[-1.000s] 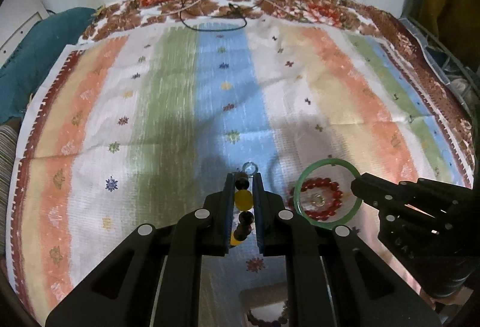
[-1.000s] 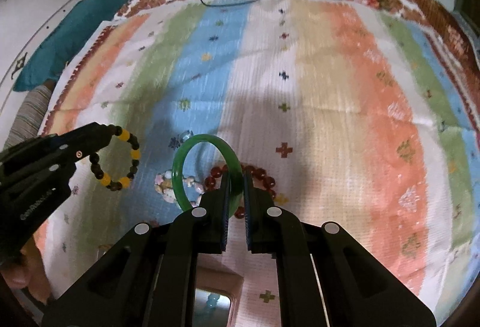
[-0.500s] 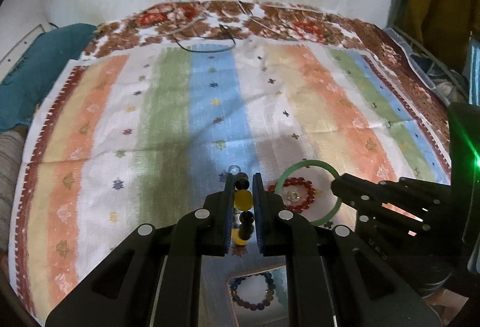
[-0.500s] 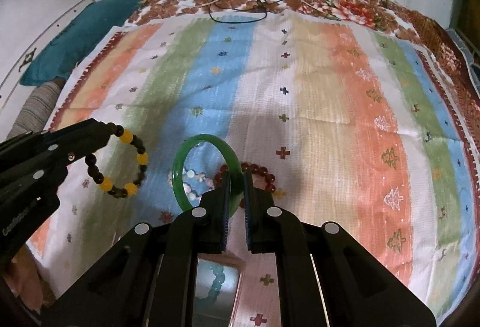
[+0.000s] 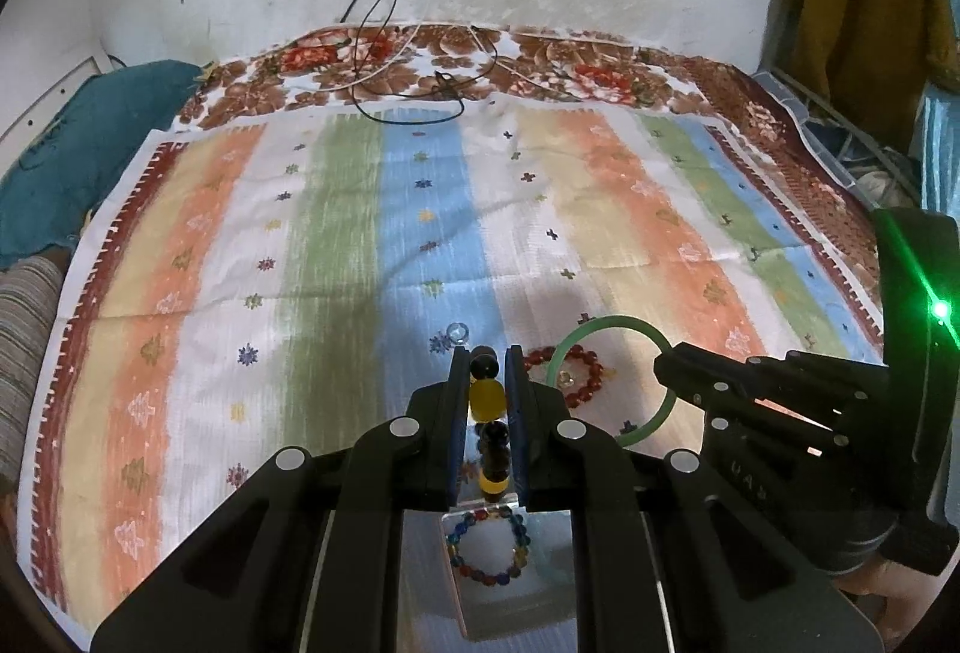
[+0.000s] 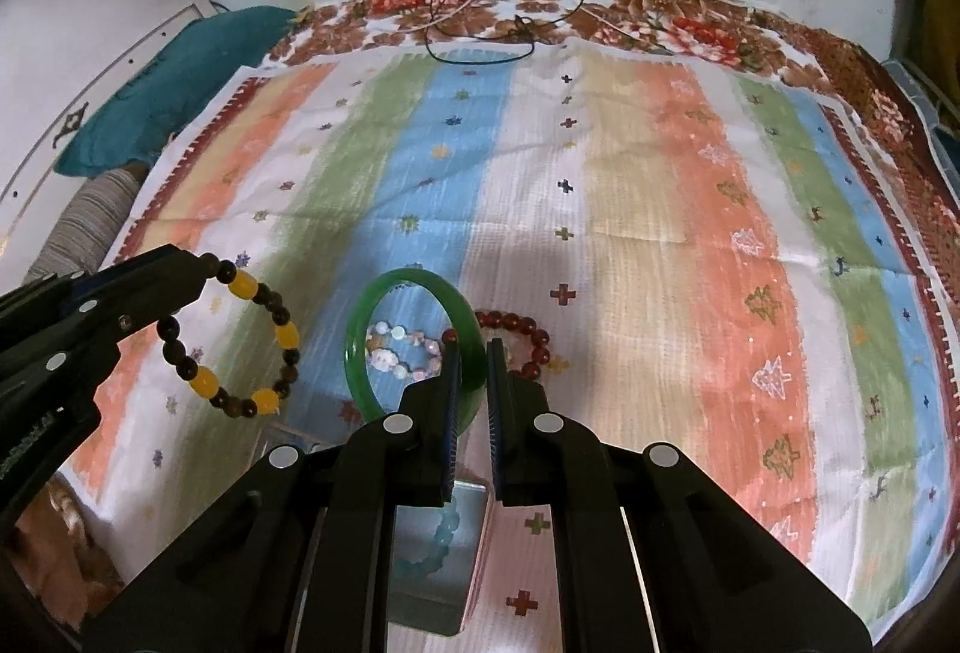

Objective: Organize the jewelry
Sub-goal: 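Lift both held bracelets and carry them over the silver tin, then open right tool releasing the green bangle while left tool drops the yellow-black bracelet into the tin, then move both open tools forward to the red bead and white pearl bracelets, then close right tool on the red bead bracelet while left tool grasps the white pearl bracelet, then lift both held bracelets and carry them over the silver tin, then open right tool dropping the red bracelet while left tool releases the pearl bracelet into the tin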

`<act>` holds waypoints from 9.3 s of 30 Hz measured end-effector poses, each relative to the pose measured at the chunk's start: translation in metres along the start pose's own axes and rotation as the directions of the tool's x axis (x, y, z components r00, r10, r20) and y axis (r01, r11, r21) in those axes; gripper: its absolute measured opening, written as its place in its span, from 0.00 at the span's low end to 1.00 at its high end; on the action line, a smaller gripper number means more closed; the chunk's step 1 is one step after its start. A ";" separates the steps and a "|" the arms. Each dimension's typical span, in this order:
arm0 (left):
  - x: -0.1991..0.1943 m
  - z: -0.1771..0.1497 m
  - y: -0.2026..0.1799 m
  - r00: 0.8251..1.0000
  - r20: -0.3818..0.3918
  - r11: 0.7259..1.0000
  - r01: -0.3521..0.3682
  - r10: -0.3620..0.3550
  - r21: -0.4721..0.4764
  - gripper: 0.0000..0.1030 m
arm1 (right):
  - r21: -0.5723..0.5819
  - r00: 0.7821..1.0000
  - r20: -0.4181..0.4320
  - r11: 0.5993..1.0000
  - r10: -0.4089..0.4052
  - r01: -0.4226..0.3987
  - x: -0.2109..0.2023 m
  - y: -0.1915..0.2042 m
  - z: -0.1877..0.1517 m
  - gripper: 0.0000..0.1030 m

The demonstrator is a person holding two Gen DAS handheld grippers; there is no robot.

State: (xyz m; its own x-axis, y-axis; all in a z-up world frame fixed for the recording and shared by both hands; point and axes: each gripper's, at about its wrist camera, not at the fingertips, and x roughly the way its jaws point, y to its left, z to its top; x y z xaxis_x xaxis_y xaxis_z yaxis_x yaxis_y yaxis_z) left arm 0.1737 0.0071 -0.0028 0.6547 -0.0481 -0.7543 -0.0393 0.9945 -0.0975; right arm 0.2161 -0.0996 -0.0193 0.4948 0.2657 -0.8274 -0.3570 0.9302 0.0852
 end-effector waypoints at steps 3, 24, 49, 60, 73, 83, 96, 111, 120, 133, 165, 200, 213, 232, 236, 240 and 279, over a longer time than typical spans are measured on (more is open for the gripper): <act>-0.007 -0.004 -0.001 1.000 0.007 1.000 0.012 -0.012 0.000 0.11 | -0.007 1.000 0.009 1.000 -0.002 0.002 -0.007 0.001 -0.004 0.09; -0.036 -0.029 -0.002 0.999 0.026 1.000 0.022 -0.022 0.007 0.11 | -0.011 0.999 0.039 1.000 0.025 -0.024 -0.043 0.009 -0.036 0.09; -0.041 -0.053 0.002 1.000 -0.013 0.999 -0.019 0.018 -0.039 0.22 | 0.014 0.997 -0.036 0.998 0.068 -0.068 -0.047 0.009 -0.071 0.43; -0.021 -0.043 0.018 0.998 -0.065 0.996 0.002 -0.008 -0.091 0.54 | 0.096 0.997 -0.054 0.995 0.047 -0.042 -0.032 -0.015 -0.056 0.59; 0.017 -0.036 0.031 0.988 -0.148 0.992 0.023 -0.042 -0.127 0.78 | 0.100 0.997 -0.073 0.995 0.039 -0.031 -0.013 -0.023 -0.039 0.79; 0.055 -0.032 0.037 0.974 -0.227 0.993 -0.031 0.005 -0.110 0.83 | 0.080 0.995 -0.094 0.996 -0.029 0.036 0.009 -0.028 -0.028 0.81; 0.090 -0.025 0.042 0.962 -0.271 0.994 -0.062 0.035 -0.090 0.84 | 0.065 0.992 -0.118 0.997 -0.044 0.052 0.034 -0.032 -0.014 0.81; 0.125 -0.023 0.044 0.950 -0.309 0.997 -0.058 0.038 -0.057 0.84 | 0.102 0.987 -0.156 0.993 -0.041 0.058 0.065 -0.045 -0.005 0.81; 0.142 -0.023 0.041 0.942 -0.334 0.999 -0.048 0.038 -0.022 0.84 | 0.090 0.980 -0.177 0.990 -0.095 0.112 0.083 -0.047 -0.002 0.81; 0.172 -0.021 0.047 0.922 -0.383 0.998 -0.054 0.054 0.011 0.84 | 0.067 0.969 -0.213 0.987 -0.126 0.143 0.110 -0.050 0.005 0.81; 0.198 -0.023 0.047 0.915 -0.389 0.993 -0.071 0.104 0.098 0.14 | 0.030 0.953 -0.271 0.988 -0.136 0.149 0.149 -0.054 0.006 0.29; 0.118 0.005 0.038 0.965 -0.261 0.999 -0.028 0.034 0.030 0.13 | -0.015 0.992 -0.118 0.999 -0.038 0.037 0.075 -0.011 0.019 0.14; 0.079 0.008 0.022 0.980 -0.199 1.000 0.003 0.003 0.029 0.13 | -0.005 0.999 -0.053 1.000 -0.001 0.001 0.035 0.003 0.015 0.14; 0.021 -0.005 0.000 0.992 -0.113 0.997 0.060 -0.053 0.057 0.13 | -0.008 0.999 0.012 0.999 0.033 -0.033 -0.013 0.009 -0.005 0.14; 0.010 -0.010 -0.004 0.993 -0.098 0.996 0.073 -0.067 0.060 0.13 | -0.004 0.999 0.024 0.999 0.039 -0.039 -0.021 0.008 -0.010 0.14; 0.000 -0.016 -0.005 0.993 -0.087 0.995 0.082 -0.076 0.063 0.13 | -0.010 0.999 0.034 0.999 0.043 -0.042 -0.029 0.010 -0.017 0.14; -0.013 -0.042 0.016 0.994 -0.110 0.999 -0.025 0.022 -0.024 0.60 | 0.000 1.000 0.002 1.000 -0.011 0.011 -0.041 0.006 -0.053 0.46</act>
State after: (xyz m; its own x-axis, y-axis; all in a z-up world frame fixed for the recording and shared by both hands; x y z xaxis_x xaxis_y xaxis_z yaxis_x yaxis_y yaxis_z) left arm 0.1327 0.0201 -0.0225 0.5663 -0.0361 -0.8234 -0.0741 0.9928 -0.0945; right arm 0.1515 -0.1185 -0.0139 0.5002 0.2563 -0.8271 -0.3520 0.9329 0.0762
